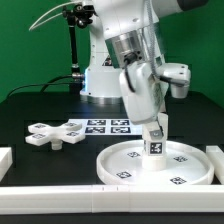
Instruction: Assemble round table
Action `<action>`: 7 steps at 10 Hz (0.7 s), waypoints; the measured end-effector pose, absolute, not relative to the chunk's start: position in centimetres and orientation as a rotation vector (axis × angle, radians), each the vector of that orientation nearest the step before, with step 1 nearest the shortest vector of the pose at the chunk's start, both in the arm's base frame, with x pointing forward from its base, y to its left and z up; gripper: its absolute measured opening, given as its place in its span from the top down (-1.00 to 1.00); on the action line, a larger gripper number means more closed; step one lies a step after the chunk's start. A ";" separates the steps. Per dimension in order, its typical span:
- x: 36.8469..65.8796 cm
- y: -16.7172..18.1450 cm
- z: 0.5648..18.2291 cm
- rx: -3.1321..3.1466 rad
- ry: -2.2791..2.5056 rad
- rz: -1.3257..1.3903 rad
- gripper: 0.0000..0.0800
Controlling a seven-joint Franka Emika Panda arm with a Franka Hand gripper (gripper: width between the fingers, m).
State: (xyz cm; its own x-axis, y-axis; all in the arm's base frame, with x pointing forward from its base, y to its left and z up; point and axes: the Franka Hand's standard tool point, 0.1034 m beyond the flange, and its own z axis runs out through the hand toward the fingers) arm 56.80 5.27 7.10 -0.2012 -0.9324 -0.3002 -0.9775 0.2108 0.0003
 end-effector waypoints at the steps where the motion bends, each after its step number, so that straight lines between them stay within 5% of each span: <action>1: 56.8 5.3 7.0 -1.906 2.167 0.265 -0.60; 7: 56.5 5.3 6.9 -2.375 1.648 0.202 -0.62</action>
Offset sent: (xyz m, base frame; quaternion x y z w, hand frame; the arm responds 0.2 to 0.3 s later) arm 0.0000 0.0000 0.0000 0.0000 0.0000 -0.1296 0.9916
